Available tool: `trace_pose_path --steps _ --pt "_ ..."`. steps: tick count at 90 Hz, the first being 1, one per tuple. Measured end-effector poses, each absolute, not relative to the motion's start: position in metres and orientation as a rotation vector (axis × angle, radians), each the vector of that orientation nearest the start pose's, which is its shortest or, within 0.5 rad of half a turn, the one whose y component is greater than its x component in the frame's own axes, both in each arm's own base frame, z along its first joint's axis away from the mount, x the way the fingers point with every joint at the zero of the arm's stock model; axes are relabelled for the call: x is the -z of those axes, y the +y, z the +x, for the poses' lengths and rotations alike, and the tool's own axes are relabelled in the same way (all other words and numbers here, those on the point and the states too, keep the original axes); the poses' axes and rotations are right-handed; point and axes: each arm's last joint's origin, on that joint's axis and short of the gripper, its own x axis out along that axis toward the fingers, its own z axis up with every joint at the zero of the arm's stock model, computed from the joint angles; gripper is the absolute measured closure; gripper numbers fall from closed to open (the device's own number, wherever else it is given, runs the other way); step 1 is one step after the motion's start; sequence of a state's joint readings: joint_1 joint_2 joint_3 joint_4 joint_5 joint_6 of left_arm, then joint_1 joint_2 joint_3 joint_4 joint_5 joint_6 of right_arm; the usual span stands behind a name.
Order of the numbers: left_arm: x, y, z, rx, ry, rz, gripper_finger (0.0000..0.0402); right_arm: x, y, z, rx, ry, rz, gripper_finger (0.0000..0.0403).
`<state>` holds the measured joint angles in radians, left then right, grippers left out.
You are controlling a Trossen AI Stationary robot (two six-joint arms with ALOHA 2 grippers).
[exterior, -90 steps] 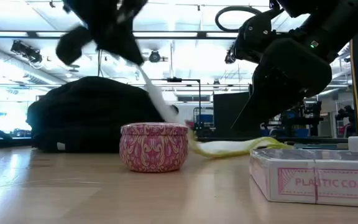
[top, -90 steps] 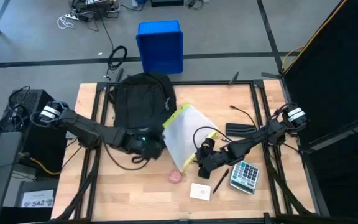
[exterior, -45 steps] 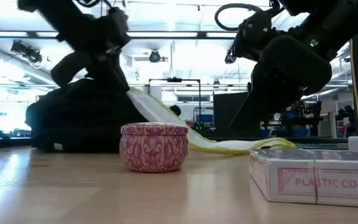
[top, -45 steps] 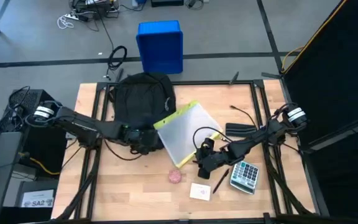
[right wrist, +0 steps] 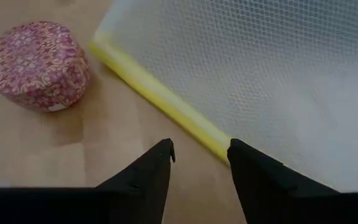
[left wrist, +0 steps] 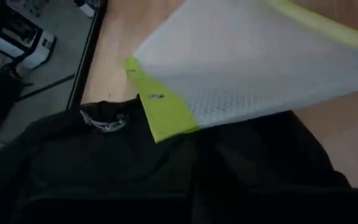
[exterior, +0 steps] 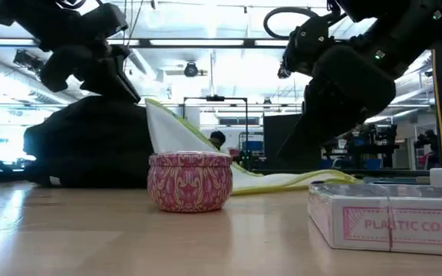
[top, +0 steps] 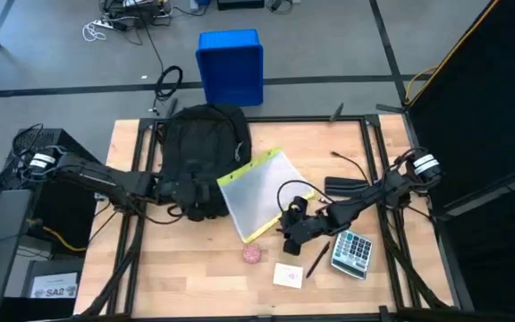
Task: Unpack backpack
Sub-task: Put the red urn into the zip lock bag
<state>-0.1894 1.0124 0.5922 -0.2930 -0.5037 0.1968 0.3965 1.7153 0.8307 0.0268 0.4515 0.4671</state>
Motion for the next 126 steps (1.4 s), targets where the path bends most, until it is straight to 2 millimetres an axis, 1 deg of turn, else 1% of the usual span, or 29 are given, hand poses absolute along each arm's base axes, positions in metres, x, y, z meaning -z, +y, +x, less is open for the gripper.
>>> trace_pose_path --steps 12,20,29,35,42,50,59,75,87,109,126 --pt "-0.232 -0.028 0.204 -0.196 0.621 0.403 0.0300 -0.143 0.113 0.301 0.221 0.744 0.073 0.0266" --pt "-0.242 -0.035 0.207 -0.129 0.556 0.408 0.0264 -0.142 0.113 0.301 0.220 0.745 0.068 0.0265" --pt "-0.250 -0.045 0.209 -0.086 0.497 0.424 0.0232 -0.142 0.112 0.301 0.220 0.745 0.066 0.0265" --pt "-0.251 -0.051 0.212 -0.066 0.466 0.422 0.0218 -0.142 0.112 0.301 0.213 0.747 0.050 0.0266" --pt "-0.244 -0.059 0.220 -0.041 0.469 0.430 0.0207 -0.142 0.112 0.301 0.189 0.754 -0.013 0.0265" --pt "-0.231 -0.069 0.231 -0.014 0.491 0.444 0.0202 -0.142 0.112 0.301 0.154 0.763 -0.101 0.0262" --pt "-0.216 -0.078 0.243 0.005 0.498 0.452 0.0203 -0.142 0.109 0.302 0.143 0.770 -0.136 0.0261" --pt "-0.204 -0.085 0.258 0.006 0.465 0.439 0.0203 -0.135 0.098 0.298 0.156 0.882 -0.170 0.0262" --pt "-0.201 -0.087 0.262 0.003 0.451 0.433 0.0203 -0.132 0.089 0.295 0.183 0.944 -0.186 0.0260" --pt "-0.201 -0.087 0.262 0.003 0.452 0.429 0.0203 -0.131 0.082 0.295 0.203 0.966 -0.189 0.0259" --pt "-0.201 -0.087 0.262 -0.002 0.451 0.407 0.0203 -0.130 0.076 0.293 0.264 0.988 -0.223 0.0262"
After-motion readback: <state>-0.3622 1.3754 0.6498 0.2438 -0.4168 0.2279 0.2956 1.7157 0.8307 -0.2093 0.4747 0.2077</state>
